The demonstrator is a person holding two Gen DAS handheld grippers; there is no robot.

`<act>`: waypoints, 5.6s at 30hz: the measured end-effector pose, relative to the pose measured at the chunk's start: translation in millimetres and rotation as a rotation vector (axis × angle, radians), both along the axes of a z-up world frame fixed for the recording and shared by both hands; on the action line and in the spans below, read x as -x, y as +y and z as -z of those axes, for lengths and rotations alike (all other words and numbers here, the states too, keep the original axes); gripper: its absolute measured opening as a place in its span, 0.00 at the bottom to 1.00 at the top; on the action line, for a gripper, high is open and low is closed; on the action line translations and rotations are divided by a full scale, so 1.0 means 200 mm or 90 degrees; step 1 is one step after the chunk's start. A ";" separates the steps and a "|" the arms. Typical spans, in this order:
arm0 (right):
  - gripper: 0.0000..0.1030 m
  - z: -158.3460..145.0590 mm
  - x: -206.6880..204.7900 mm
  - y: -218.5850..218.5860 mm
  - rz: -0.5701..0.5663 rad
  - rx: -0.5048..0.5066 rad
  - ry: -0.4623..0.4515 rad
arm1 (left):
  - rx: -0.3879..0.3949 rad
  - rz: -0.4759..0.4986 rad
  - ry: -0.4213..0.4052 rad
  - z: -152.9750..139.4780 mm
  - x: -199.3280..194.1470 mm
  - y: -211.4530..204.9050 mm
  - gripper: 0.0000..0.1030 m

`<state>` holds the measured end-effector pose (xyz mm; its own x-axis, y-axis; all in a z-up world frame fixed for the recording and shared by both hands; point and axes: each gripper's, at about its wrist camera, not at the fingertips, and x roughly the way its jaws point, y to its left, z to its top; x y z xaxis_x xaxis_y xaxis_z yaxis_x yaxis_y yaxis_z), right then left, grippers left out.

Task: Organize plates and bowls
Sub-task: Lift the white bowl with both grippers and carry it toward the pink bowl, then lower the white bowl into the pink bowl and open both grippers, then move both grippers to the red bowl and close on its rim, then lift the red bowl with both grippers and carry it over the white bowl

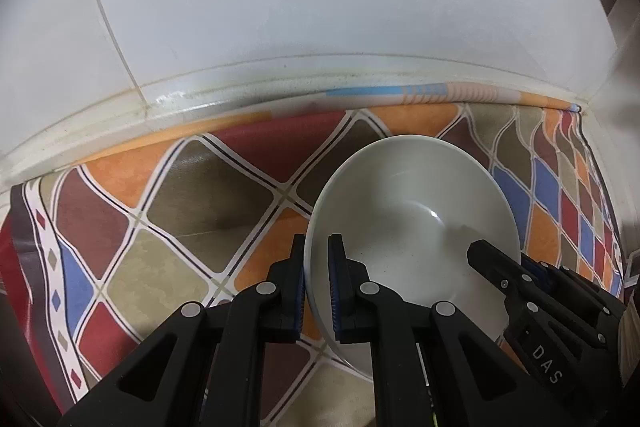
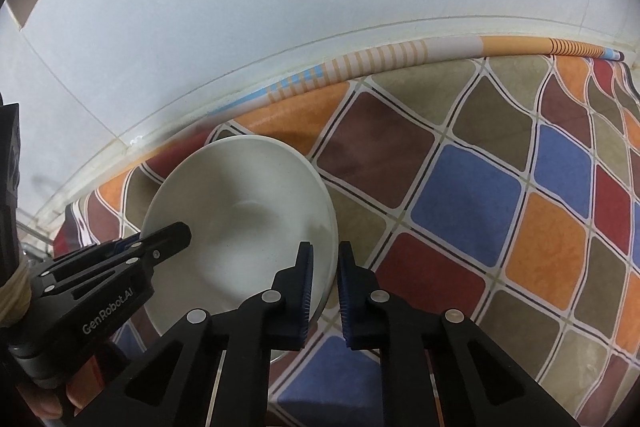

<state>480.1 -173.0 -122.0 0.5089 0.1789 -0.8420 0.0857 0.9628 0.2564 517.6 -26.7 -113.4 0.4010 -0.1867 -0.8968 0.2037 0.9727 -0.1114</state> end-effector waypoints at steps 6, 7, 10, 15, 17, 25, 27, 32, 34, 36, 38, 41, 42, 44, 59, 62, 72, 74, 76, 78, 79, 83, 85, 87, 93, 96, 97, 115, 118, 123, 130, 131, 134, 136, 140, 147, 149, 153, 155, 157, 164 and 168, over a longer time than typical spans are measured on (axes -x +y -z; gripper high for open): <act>0.13 -0.08 0.05 0.00 -0.006 -0.007 -0.015 | -0.002 0.008 -0.035 -0.11 0.09 0.04 0.11; 0.13 -0.10 0.07 0.00 -0.009 -0.006 -0.019 | 0.001 0.009 -0.041 -0.13 0.12 0.05 0.11; 0.13 -0.15 0.12 0.01 -0.018 -0.002 -0.030 | 0.008 0.008 -0.057 -0.19 0.19 0.08 0.11; 0.13 -0.24 0.23 0.04 -0.034 0.001 -0.050 | 0.015 0.002 -0.083 -0.28 0.32 0.12 0.11; 0.13 -0.27 0.27 0.05 -0.041 0.000 -0.057 | 0.017 -0.003 -0.095 -0.31 0.38 0.13 0.11; 0.13 -0.39 0.45 0.14 -0.081 0.008 -0.089 | 0.022 -0.037 -0.129 -0.42 0.63 0.24 0.12; 0.13 -0.41 0.50 0.17 -0.095 0.009 -0.094 | 0.020 -0.043 -0.135 -0.43 0.69 0.27 0.12; 0.13 -0.45 0.60 0.24 -0.122 0.005 -0.104 | 0.021 -0.058 -0.143 -0.47 0.85 0.37 0.12; 0.13 -0.46 0.65 0.27 -0.135 0.004 -0.106 | 0.026 -0.068 -0.143 -0.48 0.90 0.41 0.12; 0.13 -0.46 0.69 0.30 -0.143 0.003 -0.108 | 0.029 -0.078 -0.145 -0.48 0.95 0.46 0.12; 0.13 -0.47 0.74 0.33 -0.155 0.003 -0.109 | 0.033 -0.088 -0.147 -0.49 1.01 0.49 0.12; 0.13 -0.47 0.81 0.38 -0.172 -0.003 -0.107 | 0.036 -0.100 -0.151 -0.50 1.10 0.54 0.12; 0.13 -0.48 0.83 0.40 -0.177 -0.004 -0.108 | 0.036 -0.103 -0.152 -0.50 1.12 0.55 0.12; 0.13 -0.48 0.87 0.43 -0.187 -0.005 -0.108 | 0.039 -0.113 -0.154 -0.50 1.18 0.59 0.12; 0.13 -0.43 1.10 0.65 -0.250 0.001 -0.083 | 0.084 -0.181 -0.124 -0.41 1.46 0.82 0.12; 0.13 -0.40 1.12 0.70 -0.262 0.007 -0.072 | 0.086 -0.191 -0.110 -0.37 1.49 0.86 0.12; 0.13 -0.29 1.16 0.80 -0.300 0.020 -0.026 | 0.094 -0.217 -0.065 -0.25 1.55 0.92 0.12; 0.13 -0.26 1.17 0.82 -0.306 0.026 -0.018 | 0.095 -0.222 -0.056 -0.23 1.55 0.94 0.12; 0.13 -0.24 1.17 0.83 -0.309 0.028 -0.008 | 0.096 -0.226 -0.049 -0.21 1.56 0.94 0.12; 0.13 -0.23 1.18 0.84 -0.313 0.030 -0.002 | 0.098 -0.226 -0.042 -0.19 1.57 0.95 0.12; 0.13 -0.22 1.18 0.84 -0.314 0.032 0.001 | 0.100 -0.227 -0.040 -0.19 1.57 0.95 0.12; 0.13 -0.20 1.18 0.86 -0.316 0.039 0.012 | 0.104 -0.227 -0.034 -0.18 1.57 0.96 0.13; 0.13 -0.19 1.19 0.86 -0.317 0.044 0.016 | 0.106 -0.229 -0.031 -0.17 1.57 0.95 0.14; 0.13 -0.18 1.19 0.87 -0.319 0.047 0.016 | 0.109 -0.230 -0.026 -0.16 1.57 0.96 0.14; 0.13 -0.18 1.19 0.87 -0.323 0.057 0.014 | 0.119 -0.229 -0.016 -0.14 1.57 0.95 0.18; 0.13 -0.18 1.19 0.88 -0.324 0.059 0.013 | 0.119 -0.227 -0.016 -0.14 1.57 0.95 0.18; 0.13 -0.18 1.19 0.88 -0.325 0.060 0.012 | 0.118 -0.227 -0.016 -0.14 1.57 0.95 0.20; 0.38 -0.23 1.21 0.85 -0.329 0.074 -0.028 | 0.074 -0.234 -0.059 -0.20 1.59 0.94 0.38; 0.38 -0.25 1.20 0.84 -0.325 0.068 -0.039 | 0.076 -0.225 -0.075 -0.24 1.58 0.94 0.38; 0.38 -0.30 1.17 0.80 -0.306 0.044 -0.066 | 0.062 -0.211 -0.102 -0.29 1.52 0.92 0.38; 0.38 -0.36 1.06 0.76 -0.268 0.039 -0.100 | 0.043 -0.184 -0.139 -0.38 1.40 0.90 0.38; 0.38 -0.36 1.05 0.75 -0.265 0.038 -0.103 | 0.040 -0.179 -0.143 -0.38 1.38 0.90 0.38; 0.38 -0.39 1.00 0.73 -0.251 0.038 -0.119 | 0.034 -0.170 -0.150 -0.40 1.32 0.89 0.38; 0.38 -0.40 0.96 0.73 -0.244 0.039 -0.128 | 0.030 -0.164 -0.153 -0.40 1.28 0.89 0.38; 0.38 -0.41 0.88 0.73 -0.235 0.037 -0.136 | 0.029 -0.151 -0.145 -0.39 1.19 0.88 0.37; 0.38 -0.34 0.73 0.75 -0.226 0.031 -0.117 | 0.034 -0.124 -0.107 -0.30 1.01 0.88 0.37; 0.38 -0.32 0.69 0.75 -0.223 0.032 -0.109 | 0.036 -0.118 -0.092 -0.26 0.96 0.88 0.36; 0.38 -0.27 0.63 0.76 -0.220 0.030 -0.091 | 0.044 -0.110 -0.072 -0.21 0.89 0.87 0.35; 0.38 -0.24 0.60 0.76 -0.217 0.026 -0.077 | 0.045 -0.107 -0.062 -0.19 0.86 0.87 0.34; 0.38 -0.21 0.57 0.76 -0.216 0.023 -0.066 | 0.050 -0.104 -0.056 -0.17 0.83 0.87 0.33; 0.38 -0.13 0.51 0.77 -0.209 0.014 -0.031 | 0.060 -0.088 -0.024 -0.09 0.74 0.86 0.29; 0.37 -0.10 0.49 0.78 -0.203 0.013 -0.019 | 0.061 -0.080 -0.010 -0.05 0.70 0.85 0.25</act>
<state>382.3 -18.0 -102.3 0.4544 0.3167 -0.8326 -0.2292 0.9448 0.2343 376.9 143.8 -103.9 0.4403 -0.2185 -0.8708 0.0836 0.9757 -0.2026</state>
